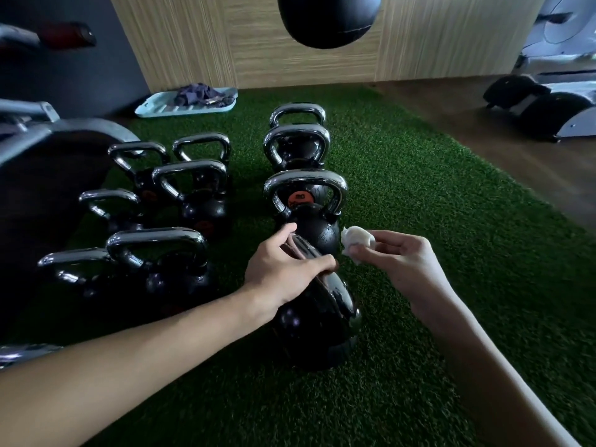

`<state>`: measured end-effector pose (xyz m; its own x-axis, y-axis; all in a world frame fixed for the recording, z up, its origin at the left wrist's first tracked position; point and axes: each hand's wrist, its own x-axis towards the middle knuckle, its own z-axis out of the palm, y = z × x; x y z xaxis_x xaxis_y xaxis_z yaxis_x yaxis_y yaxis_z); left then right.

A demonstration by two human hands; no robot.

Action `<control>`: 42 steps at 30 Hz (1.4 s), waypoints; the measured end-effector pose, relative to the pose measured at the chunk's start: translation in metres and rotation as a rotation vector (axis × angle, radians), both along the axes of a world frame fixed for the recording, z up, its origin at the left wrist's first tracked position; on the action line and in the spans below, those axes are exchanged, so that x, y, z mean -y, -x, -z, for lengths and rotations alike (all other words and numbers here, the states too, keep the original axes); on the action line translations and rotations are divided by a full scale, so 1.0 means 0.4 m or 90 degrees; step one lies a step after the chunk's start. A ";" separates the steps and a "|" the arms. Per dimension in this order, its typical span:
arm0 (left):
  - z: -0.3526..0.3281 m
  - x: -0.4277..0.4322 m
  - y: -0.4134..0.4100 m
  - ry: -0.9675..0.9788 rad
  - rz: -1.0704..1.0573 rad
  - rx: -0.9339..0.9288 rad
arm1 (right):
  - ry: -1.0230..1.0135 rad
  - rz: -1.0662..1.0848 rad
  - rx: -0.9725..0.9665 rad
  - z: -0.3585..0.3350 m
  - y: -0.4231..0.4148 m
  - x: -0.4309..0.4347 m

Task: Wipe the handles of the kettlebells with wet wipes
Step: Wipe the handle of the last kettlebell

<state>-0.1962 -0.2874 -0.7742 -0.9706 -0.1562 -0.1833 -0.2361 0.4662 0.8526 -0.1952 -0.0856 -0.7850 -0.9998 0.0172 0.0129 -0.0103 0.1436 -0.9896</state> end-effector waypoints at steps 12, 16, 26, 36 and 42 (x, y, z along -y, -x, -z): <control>-0.008 0.253 -0.046 -0.043 0.105 0.051 | -0.228 -0.061 -0.070 0.043 0.073 0.178; 0.028 0.337 -0.081 -0.052 0.140 0.048 | -0.304 -0.095 -0.082 0.100 0.077 0.269; 0.057 0.420 -0.075 -0.004 0.213 -0.003 | -0.270 -0.153 -0.152 0.110 0.067 0.402; 0.079 0.443 -0.050 0.006 0.262 -0.032 | -0.169 -0.148 -0.133 0.069 0.066 0.418; 0.090 0.437 -0.045 -0.034 0.216 -0.061 | -0.214 -0.297 -0.085 0.010 -0.003 0.341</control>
